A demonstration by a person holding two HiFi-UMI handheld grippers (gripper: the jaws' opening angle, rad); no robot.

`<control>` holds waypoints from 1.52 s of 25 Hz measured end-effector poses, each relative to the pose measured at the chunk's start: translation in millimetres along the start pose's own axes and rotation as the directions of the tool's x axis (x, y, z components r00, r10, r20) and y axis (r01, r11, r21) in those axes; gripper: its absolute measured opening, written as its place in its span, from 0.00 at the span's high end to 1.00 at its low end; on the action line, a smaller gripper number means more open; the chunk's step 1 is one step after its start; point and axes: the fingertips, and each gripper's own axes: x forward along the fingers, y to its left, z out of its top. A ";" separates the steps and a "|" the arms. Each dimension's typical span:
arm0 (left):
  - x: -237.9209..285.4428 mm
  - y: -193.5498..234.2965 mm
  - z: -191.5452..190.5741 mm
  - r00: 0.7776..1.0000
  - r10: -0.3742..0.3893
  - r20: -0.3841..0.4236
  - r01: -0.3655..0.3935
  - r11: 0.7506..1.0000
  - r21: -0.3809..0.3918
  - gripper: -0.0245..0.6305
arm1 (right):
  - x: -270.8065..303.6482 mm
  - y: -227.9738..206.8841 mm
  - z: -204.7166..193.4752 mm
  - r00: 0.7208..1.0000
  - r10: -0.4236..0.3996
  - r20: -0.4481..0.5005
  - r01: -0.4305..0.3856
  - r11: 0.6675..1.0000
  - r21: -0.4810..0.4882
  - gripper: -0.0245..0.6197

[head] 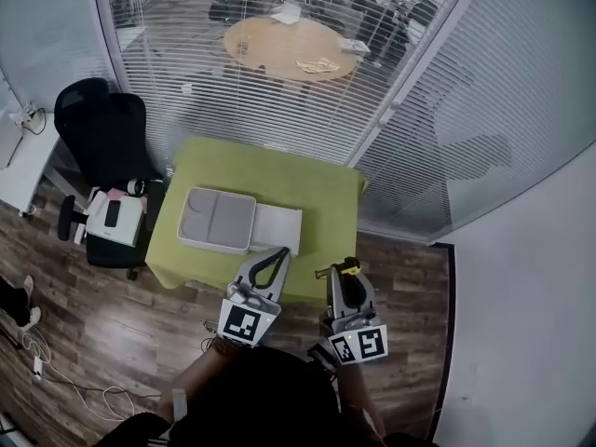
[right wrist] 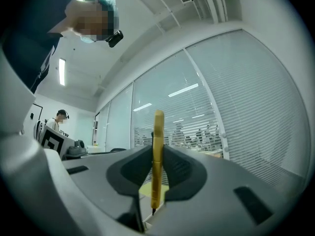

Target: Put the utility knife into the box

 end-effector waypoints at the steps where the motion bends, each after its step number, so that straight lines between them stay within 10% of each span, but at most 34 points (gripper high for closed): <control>1: 2.6 4.6 -1.5 1.000 0.002 -0.003 -0.002 1.000 0.000 0.95 | 4.9 -0.8 0.3 1.000 0.002 -0.001 -0.002 1.000 -0.003 0.86; 27: 68.2 133.1 -28.7 0.993 0.116 0.037 -0.113 0.989 -0.093 0.95 | 152.0 -13.6 -17.3 0.996 0.082 -0.041 -0.086 0.992 -0.088 0.86; 38: 73.9 172.6 -59.1 0.987 0.131 -0.096 -0.142 0.983 -0.116 0.95 | 190.6 -22.8 -9.0 0.996 0.070 -0.046 -0.075 0.990 -0.119 0.86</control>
